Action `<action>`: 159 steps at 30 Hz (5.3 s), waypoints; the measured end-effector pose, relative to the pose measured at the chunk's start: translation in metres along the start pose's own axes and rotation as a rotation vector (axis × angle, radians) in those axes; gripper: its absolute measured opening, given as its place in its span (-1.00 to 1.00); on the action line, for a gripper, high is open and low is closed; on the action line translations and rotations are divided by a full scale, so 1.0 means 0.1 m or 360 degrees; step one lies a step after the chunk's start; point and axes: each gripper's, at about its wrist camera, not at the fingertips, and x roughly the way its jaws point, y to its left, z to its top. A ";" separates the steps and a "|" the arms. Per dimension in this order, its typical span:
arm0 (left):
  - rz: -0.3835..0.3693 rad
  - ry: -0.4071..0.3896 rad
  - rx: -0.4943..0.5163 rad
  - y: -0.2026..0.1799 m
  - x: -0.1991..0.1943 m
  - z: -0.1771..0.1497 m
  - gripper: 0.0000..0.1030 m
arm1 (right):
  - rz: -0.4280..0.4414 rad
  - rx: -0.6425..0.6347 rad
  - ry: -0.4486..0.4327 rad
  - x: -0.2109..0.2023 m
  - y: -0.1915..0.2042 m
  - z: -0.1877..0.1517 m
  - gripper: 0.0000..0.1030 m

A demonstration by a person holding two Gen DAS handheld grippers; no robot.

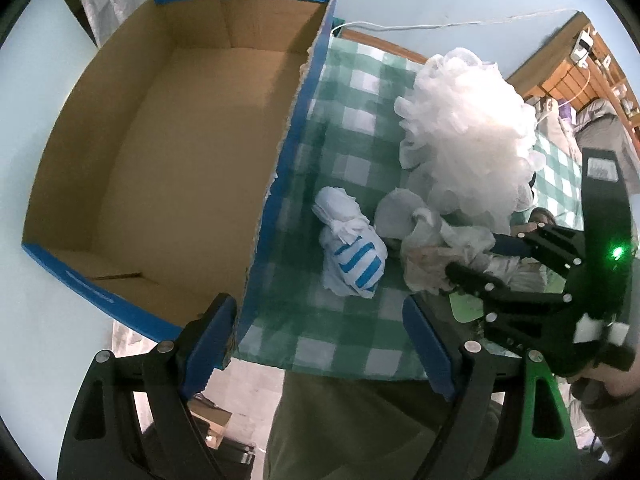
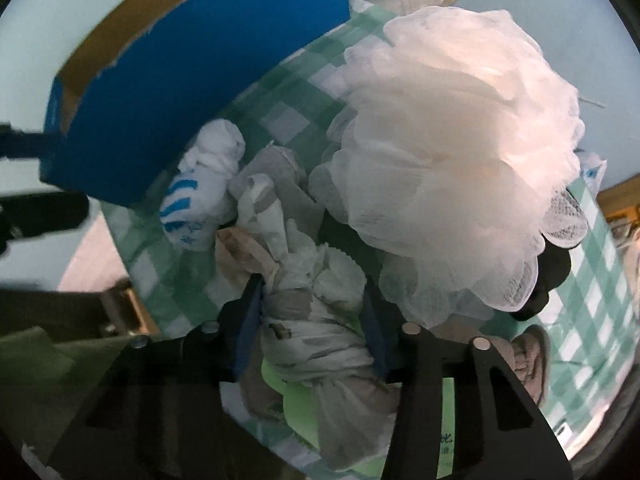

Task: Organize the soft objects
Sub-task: 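Lower the right tool onto the grey-white twisted cloth bundle and close it, then lower the left tool onto the white blue-striped sock and close it, then carry the sock with the left tool into the box while the right tool carries the cloth bundle there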

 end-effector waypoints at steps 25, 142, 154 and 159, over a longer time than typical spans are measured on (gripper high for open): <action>-0.0044 -0.0040 0.0115 -0.64 0.12 0.04 0.68 | 0.0106 0.0301 -0.0216 -0.75 -0.53 -0.18 -0.24; 0.0082 -0.0433 0.0076 0.48 -0.81 0.39 -0.15 | 0.0077 0.0239 -0.0532 -1.44 0.27 0.76 -0.37; 0.0112 -0.0442 -0.0066 0.95 -0.80 0.49 -0.15 | 0.0131 0.0066 -0.0483 -1.23 0.69 1.37 -0.37; 0.0129 -0.0435 -0.0112 1.17 -0.74 0.56 -0.15 | 0.0152 0.0028 -0.0448 -1.11 0.82 1.59 -0.37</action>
